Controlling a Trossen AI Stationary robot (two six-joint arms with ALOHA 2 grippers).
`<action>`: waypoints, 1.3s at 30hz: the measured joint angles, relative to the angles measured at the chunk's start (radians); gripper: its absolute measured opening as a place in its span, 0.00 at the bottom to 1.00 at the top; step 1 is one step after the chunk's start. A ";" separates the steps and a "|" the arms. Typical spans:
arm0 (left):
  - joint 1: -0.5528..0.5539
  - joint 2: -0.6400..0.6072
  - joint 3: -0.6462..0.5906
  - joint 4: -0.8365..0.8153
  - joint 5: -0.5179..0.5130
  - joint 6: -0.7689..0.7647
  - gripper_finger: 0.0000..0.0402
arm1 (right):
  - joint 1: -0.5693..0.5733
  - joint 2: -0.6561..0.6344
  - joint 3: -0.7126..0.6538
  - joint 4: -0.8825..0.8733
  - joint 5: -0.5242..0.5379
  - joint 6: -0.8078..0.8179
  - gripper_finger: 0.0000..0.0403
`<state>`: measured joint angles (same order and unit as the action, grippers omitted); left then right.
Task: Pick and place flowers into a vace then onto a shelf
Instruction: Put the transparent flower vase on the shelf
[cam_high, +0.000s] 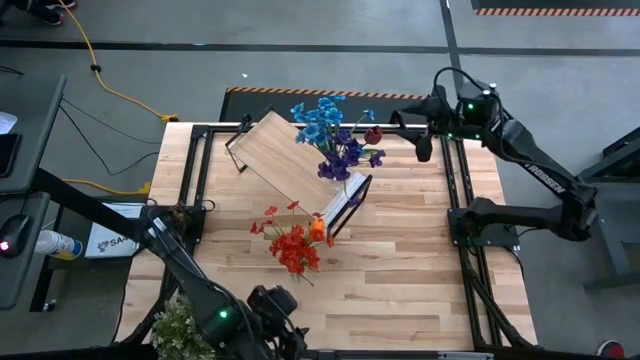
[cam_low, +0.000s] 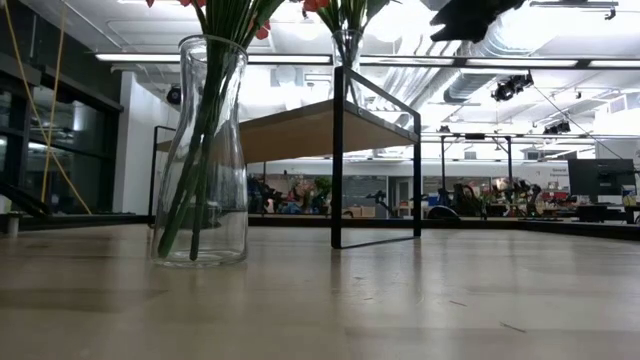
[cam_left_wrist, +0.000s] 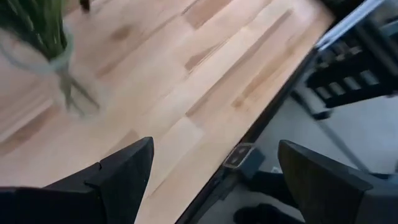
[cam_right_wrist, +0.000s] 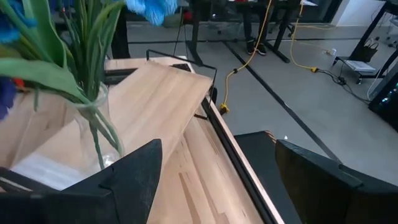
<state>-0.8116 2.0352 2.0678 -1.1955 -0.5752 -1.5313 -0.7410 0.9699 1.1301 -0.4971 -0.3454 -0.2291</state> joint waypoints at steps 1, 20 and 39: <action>0.000 0.013 0.000 -0.007 0.011 -0.014 0.94 | 0.000 -0.005 0.000 0.000 0.000 0.011 0.75; 0.001 0.161 -0.001 0.040 0.011 -0.097 0.94 | 0.002 -0.082 0.000 -0.045 -0.004 0.099 0.75; 0.062 0.161 -0.001 -0.280 -0.032 -0.210 0.94 | 0.002 -0.082 0.000 -0.109 -0.005 0.046 0.74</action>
<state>-0.7494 2.1960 2.0670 -1.4755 -0.6069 -1.7409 -0.7390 0.8875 1.1305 -0.6057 -0.3501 -0.1834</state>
